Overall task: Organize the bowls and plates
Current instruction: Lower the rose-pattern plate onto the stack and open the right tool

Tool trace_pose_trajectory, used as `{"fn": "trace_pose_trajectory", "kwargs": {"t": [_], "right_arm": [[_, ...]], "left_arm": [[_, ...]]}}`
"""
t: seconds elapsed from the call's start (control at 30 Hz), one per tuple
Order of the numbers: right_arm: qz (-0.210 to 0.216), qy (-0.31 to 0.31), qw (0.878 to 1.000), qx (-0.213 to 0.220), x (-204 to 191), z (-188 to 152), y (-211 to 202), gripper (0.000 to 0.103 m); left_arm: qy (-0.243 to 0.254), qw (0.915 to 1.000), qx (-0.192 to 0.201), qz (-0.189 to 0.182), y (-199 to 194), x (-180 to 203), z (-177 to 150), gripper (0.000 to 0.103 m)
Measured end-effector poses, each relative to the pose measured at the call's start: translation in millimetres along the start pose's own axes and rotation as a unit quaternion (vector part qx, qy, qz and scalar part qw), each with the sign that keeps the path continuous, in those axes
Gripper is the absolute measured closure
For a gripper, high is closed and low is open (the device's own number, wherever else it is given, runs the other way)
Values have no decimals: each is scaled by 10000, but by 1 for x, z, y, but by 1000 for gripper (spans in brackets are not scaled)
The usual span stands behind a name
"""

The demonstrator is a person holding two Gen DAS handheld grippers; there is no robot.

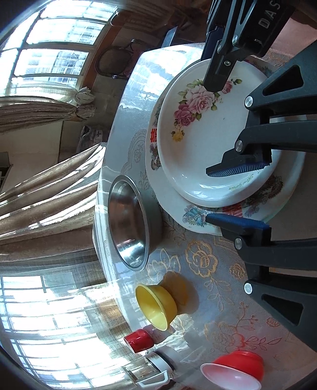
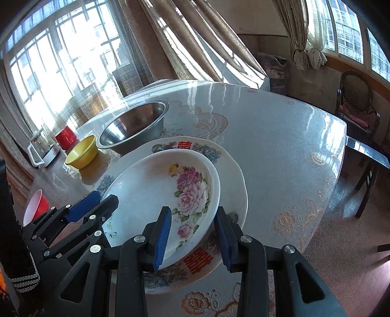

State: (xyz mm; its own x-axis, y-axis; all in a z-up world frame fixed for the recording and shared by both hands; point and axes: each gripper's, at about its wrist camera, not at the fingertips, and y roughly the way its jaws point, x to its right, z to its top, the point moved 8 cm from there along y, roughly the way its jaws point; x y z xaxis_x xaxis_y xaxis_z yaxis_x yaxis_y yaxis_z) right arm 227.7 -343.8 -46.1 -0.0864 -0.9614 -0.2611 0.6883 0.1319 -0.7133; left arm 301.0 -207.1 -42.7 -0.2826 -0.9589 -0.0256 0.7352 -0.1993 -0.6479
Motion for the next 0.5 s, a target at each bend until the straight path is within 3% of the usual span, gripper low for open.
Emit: {"fn": "trace_pose_trajectory", "kwargs": {"t": [0.3, 0.5], "right_arm": [[101, 69, 9998, 154, -2, -7, -6, 66], [120, 54, 9997, 193, -5, -12, -10, 66]], "left_arm": [[-324, 9977, 600, -4, -43, -26, -6, 32], [-590, 9978, 305, 69, -43, -51, -30, 31]]}}
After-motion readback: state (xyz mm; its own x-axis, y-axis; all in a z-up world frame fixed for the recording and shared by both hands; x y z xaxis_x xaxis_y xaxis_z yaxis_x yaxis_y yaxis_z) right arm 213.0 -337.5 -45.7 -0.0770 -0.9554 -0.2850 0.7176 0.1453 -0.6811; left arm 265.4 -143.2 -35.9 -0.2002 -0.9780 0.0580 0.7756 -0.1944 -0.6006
